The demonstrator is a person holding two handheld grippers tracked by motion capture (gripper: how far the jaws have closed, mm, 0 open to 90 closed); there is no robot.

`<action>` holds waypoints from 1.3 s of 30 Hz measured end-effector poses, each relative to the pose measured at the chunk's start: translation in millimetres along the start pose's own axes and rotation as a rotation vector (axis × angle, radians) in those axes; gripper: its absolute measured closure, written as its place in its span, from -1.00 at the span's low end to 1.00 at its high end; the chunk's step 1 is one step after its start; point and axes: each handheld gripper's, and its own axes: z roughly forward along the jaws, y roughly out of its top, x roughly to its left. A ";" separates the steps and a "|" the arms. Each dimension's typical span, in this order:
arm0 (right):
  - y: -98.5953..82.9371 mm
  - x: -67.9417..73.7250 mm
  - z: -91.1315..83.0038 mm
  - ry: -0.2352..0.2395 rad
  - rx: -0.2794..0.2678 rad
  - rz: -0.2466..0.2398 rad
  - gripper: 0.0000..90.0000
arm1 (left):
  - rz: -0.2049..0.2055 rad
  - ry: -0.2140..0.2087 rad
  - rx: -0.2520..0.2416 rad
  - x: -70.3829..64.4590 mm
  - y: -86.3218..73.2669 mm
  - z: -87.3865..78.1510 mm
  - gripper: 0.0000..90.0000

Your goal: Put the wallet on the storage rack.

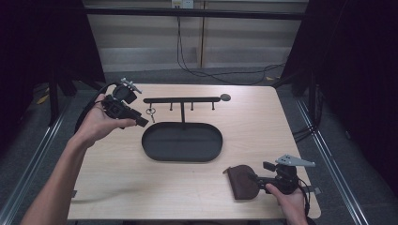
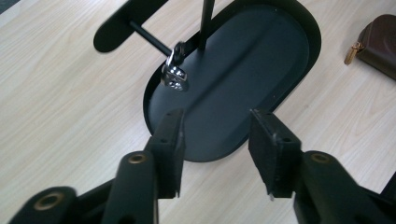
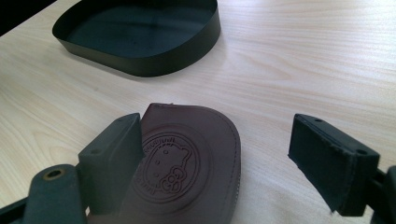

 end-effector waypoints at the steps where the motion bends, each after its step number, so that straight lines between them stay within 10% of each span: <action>1: 0.0 0.1 -0.1 0.000 0.001 -0.001 -0.62 | -0.007 -0.003 -0.024 -2.4 -7.2 0.0 0.16; 17: 0.2 -1.6 -0.8 0.008 -0.007 0.015 -0.62 | -0.107 -0.021 -0.162 -1.5 -78.6 21.4 -0.59; 24: -0.1 -1.9 -2.6 0.032 -0.005 0.032 -0.50 | -0.147 -0.048 -0.197 -7.4 -106.8 37.1 -0.60; 31: 1.3 0.2 -1.6 0.040 0.018 0.022 -0.50 | -0.112 0.052 -0.206 -26.9 -134.4 41.0 -0.61; 39: 2.5 -3.0 -2.8 0.026 0.046 0.029 -0.58 | -0.203 0.085 -0.298 -38.5 -176.6 40.3 -0.59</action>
